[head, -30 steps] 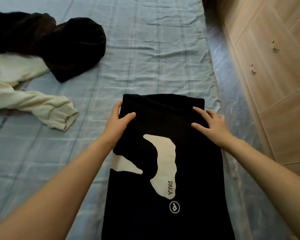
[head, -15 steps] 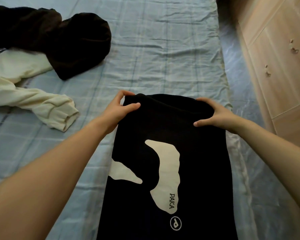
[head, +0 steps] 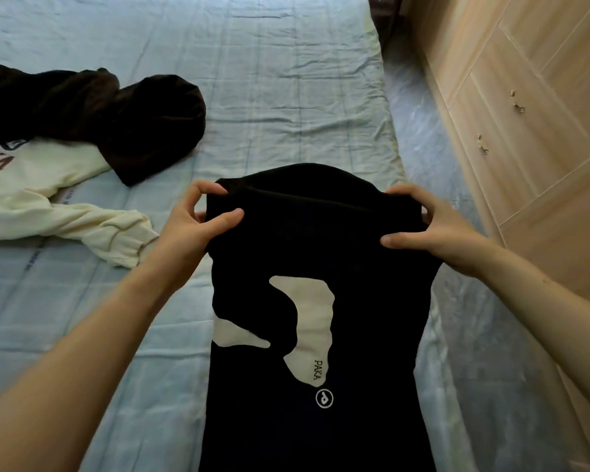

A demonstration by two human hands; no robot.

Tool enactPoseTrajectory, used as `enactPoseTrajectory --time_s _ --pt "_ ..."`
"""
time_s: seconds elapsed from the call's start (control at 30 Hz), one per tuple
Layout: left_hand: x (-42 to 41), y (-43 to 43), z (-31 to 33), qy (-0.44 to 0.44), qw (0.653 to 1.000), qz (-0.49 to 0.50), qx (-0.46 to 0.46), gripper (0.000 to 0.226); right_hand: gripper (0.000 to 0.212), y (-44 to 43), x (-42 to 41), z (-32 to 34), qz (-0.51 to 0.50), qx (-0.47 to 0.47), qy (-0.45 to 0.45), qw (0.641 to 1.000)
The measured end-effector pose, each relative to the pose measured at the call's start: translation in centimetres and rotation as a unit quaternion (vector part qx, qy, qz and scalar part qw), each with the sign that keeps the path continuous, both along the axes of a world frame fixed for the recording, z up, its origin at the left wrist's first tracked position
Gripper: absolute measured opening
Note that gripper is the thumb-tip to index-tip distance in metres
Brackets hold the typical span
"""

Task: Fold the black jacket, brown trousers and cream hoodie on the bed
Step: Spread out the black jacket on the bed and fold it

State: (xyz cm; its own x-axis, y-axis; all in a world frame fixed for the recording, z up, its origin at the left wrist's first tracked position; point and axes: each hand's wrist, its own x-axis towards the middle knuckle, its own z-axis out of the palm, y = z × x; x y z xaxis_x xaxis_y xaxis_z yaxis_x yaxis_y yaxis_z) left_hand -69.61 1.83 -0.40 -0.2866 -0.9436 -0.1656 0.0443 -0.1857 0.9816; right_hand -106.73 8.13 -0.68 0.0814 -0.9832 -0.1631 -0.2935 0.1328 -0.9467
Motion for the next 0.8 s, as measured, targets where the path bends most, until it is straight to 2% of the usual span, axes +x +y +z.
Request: enactPoseTrajectory --time_s 0.2,0.4,0.5,0.6,0.73,0.8 --pt "1.6 7.9 4.3 -0.001 0.999 -0.051 -0.015 0.053 0.076 8.6 0.3 3.0 0.018 0.065 -0.059 0.996" --pt "4.8 17.3 0.6 -0.001 0.997 -0.071 0.036 0.057 0.073 18.9 2.5 0.6 0.068 0.136 -0.048 0.987" --pt "6.6 21.9 -2.4 -0.063 0.990 -0.122 0.045 0.053 0.074 23.5 4.8 -1.8 0.086 0.155 0.004 0.984" --pt "7.2 27.2 -5.0 -0.169 0.969 -0.182 -0.016 0.044 0.074 27.7 7.3 -5.0 0.116 0.133 0.094 0.980" --pt "7.4 30.0 -5.4 -0.180 0.963 -0.189 -0.067 0.040 0.079 30.7 9.1 -6.4 0.085 0.082 0.120 0.986" --pt "7.5 30.2 -4.8 -0.186 0.954 -0.208 -0.111 0.039 0.082 30.8 8.9 -4.8 0.108 0.133 0.110 0.979"
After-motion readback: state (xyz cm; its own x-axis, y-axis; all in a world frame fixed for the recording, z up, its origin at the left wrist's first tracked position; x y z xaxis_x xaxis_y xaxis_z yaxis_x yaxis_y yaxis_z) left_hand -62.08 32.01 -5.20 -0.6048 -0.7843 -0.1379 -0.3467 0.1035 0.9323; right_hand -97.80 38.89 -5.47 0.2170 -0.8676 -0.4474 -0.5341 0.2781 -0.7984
